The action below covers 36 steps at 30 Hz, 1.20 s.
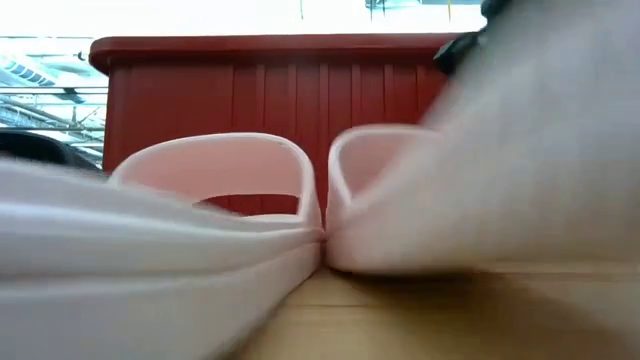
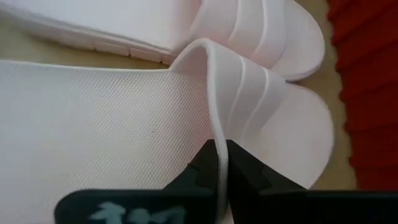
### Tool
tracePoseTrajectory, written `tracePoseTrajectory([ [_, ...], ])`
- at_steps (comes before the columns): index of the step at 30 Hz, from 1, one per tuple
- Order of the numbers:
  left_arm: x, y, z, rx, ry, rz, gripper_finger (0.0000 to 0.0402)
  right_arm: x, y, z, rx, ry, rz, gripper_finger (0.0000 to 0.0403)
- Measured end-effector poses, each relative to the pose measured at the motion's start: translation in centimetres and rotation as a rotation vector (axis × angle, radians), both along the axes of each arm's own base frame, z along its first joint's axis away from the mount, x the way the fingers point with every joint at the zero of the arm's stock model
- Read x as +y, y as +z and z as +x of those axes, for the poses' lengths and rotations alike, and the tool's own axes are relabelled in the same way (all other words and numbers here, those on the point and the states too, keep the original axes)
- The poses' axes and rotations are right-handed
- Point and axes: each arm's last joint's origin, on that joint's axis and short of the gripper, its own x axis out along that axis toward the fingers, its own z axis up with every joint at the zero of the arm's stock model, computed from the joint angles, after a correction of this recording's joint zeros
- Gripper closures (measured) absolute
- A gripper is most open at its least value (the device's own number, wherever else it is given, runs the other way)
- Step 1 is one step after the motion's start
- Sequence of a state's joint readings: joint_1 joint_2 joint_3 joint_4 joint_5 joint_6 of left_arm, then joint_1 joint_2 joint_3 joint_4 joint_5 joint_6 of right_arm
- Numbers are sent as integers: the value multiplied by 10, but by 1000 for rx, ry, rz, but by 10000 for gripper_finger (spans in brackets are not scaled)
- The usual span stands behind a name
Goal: Pick and place slides into bin
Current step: Put the right pink slide into the red bin
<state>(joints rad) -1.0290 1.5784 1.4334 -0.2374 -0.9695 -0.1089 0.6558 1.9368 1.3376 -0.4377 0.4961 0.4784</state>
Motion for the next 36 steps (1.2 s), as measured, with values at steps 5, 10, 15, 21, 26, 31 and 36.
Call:
tracePoseTrajectory([
  [5, 3, 0, 0, -26, 88, 29, 199, -6, 27, -3, -34, 37, 41, 400],
  [10, 7, -2, 0, -33, 171, 71, 199, -12, 61, -9, -108, 104, 52, 399],
  [15, 13, -1, 5, -57, 256, 91, 199, -21, 92, -19, -176, 156, 36, 399],
  [21, 35, 10, 15, -80, 379, 173, 199, -36, 131, -34, -266, 225, 12, 400],
  [26, 68, 26, 26, -78, 444, 158, 199, -58, 166, -46, -368, 267, -27, 398],
  [31, 105, 42, 27, -51, 481, 161, 199, -83, 194, -60, -445, 304, -109, 398],
  [36, 136, 51, 25, -26, 535, 175, 199, -112, 213, -69, -486, 287, -188, 397],
])
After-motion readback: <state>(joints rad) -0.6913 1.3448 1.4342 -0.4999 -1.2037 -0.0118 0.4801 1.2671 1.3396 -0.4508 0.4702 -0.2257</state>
